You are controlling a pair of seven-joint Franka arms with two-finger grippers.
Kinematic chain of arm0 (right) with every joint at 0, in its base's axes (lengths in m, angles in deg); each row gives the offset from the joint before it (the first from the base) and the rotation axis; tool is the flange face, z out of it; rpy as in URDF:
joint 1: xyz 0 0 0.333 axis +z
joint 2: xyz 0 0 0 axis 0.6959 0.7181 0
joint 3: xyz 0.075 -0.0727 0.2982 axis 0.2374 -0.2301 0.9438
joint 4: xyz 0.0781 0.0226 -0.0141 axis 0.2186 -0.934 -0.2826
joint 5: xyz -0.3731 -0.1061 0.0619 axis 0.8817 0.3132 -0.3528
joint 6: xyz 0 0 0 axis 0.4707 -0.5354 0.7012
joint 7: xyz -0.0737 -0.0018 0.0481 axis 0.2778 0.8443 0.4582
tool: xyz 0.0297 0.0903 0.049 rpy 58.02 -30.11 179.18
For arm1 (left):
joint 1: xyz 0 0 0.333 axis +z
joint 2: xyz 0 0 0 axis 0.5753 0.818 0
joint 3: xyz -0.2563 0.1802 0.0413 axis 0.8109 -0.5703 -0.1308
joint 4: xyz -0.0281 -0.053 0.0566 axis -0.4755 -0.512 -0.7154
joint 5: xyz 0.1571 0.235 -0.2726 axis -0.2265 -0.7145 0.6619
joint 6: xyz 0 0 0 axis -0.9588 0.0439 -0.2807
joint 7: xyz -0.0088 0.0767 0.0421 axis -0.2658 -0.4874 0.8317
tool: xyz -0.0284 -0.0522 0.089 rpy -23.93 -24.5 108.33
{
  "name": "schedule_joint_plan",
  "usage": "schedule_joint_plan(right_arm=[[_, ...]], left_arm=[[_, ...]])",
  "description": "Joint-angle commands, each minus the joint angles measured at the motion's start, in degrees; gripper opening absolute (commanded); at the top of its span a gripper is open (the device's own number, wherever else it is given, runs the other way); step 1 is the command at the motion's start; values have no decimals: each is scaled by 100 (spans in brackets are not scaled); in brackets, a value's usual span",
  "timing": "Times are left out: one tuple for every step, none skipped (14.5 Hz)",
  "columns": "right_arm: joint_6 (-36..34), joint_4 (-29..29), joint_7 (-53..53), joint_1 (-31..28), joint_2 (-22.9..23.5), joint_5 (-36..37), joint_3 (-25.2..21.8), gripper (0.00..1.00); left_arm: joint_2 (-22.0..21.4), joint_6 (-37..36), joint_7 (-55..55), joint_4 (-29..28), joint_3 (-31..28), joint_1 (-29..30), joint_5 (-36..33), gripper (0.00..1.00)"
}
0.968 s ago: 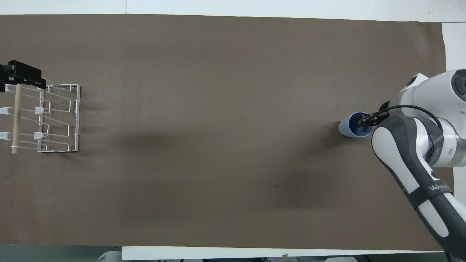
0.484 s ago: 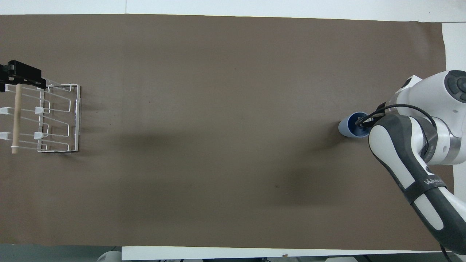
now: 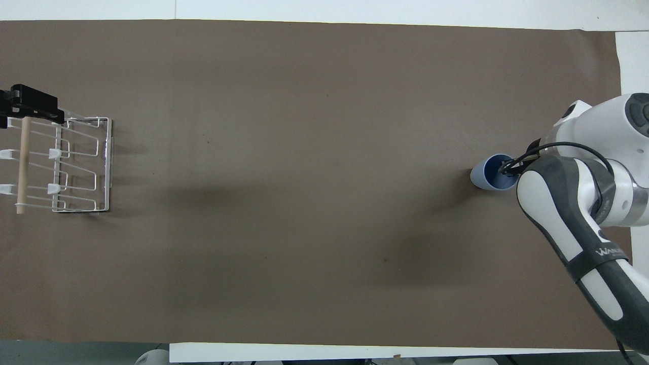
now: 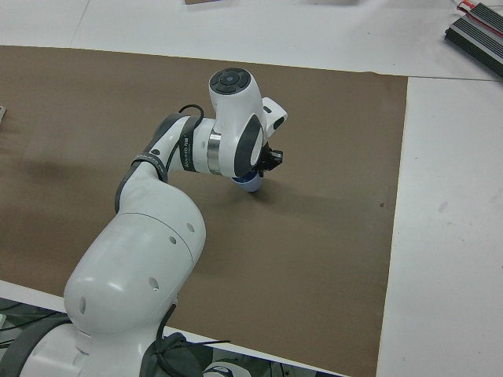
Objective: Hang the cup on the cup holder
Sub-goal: 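Lift the cup with the right gripper while the left gripper approaches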
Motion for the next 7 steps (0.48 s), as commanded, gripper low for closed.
schedule_joint_plan(right_arm=[[-989,863,-267,24,40,-832,68,0],[-1228,1013,-258,24,32,-1359,155,0],[-1361,1058,-267,15,-3,-1695,287,0],[-1518,1111,-267,24,-12,-2029,340,0],[-1729,1172,-267,24,-12,-2476,384,0],[-1888,1182,-267,24,-12,-2942,385,0],[-2089,1182,-258,24,-21,-3495,385,0]], left_arm=[[-139,-61,-47,-103,6,-20,-75,100],[-148,-52,-47,-103,-3,-20,-75,100],[-174,-26,-47,-94,-12,-11,-75,100],[-183,-60,-47,-94,-29,32,-75,100],[-218,-78,-55,-94,-21,42,-75,100],[-261,-122,-64,-103,-30,15,-75,100],[-331,-288,-82,-103,-30,-11,-75,100]])
